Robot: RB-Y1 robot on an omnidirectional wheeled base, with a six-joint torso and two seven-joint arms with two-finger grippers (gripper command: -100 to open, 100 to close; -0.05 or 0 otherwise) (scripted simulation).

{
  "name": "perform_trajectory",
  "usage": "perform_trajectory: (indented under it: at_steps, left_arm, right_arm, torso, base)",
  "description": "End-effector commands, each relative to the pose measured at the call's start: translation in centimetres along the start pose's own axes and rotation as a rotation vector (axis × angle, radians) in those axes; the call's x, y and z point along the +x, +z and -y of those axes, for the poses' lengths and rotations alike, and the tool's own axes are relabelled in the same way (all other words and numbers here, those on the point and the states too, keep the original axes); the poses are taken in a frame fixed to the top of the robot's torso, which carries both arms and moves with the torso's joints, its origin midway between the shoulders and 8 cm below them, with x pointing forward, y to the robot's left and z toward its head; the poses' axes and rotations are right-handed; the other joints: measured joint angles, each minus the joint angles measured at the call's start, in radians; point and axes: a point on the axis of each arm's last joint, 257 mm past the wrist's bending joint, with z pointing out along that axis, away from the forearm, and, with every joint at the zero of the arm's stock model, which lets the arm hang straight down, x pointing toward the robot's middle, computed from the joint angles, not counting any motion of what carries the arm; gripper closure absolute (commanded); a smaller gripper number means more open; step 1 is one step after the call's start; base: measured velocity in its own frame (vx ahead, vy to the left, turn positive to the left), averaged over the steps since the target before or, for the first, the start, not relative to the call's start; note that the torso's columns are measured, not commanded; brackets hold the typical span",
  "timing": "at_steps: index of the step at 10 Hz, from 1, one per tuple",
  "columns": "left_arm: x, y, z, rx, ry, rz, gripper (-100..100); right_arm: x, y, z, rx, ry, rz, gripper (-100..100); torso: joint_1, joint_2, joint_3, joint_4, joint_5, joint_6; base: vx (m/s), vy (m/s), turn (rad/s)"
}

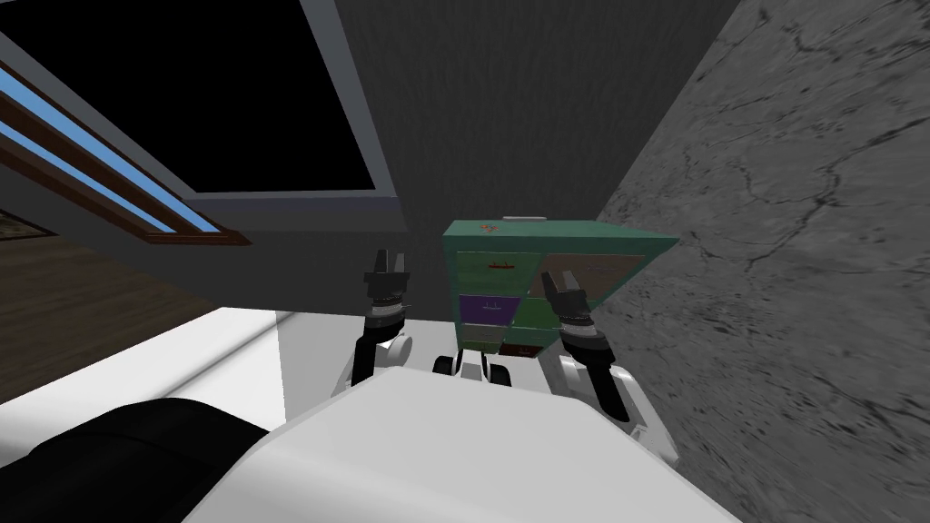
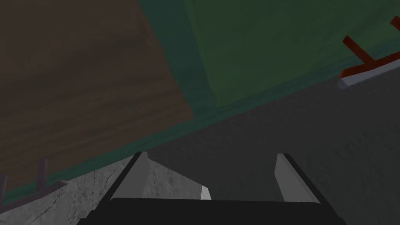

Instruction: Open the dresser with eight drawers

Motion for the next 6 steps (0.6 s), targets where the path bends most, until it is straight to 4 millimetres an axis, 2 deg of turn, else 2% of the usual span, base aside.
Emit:
perform_trajectory:
  at_steps: [1,6]
  left_arm:
    - [0.0,0.0,0.0,0.0,0.0,0.0,0]
    - [0.0,0.0,0.0,0.0,0.0,0.0,0]
  right_arm:
    - [1.1,-0.2,0.5,-0.006,-0.12,-0.033,-100]
    - [3.0,-0.9,1.4,-0.023,-0.327,-0.093,-100]
  torso:
    - [0.001,0.0,0.0,0.0,0.0,0.0]
    - [0.003,0.0,0.0,0.0,0.001,0.0]
  base:
    - [-0.033,0.077,-0.03]
    - [-0.018,0.065,-0.034]
